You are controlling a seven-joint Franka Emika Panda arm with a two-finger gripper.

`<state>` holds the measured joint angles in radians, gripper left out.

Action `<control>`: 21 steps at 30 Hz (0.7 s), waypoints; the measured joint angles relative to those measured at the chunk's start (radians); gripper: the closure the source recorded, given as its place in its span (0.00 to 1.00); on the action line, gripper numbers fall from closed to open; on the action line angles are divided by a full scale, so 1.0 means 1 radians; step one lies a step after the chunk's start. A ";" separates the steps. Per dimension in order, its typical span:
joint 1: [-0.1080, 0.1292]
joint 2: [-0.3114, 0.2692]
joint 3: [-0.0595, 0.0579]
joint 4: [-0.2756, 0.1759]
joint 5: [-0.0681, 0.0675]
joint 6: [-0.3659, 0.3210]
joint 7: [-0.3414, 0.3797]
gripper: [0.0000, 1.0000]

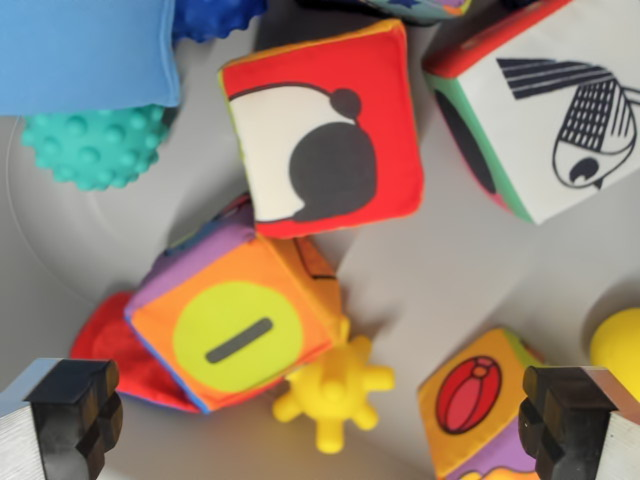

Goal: Pick an object from the bin

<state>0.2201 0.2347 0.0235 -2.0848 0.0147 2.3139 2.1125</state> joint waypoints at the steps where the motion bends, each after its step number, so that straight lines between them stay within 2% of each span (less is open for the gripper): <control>1: 0.003 0.002 0.000 0.000 -0.001 0.002 0.018 0.00; 21: 0.070 0.044 -0.006 0.002 -0.009 0.043 0.359 0.00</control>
<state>0.2899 0.2790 0.0171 -2.0830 0.0055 2.3573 2.4719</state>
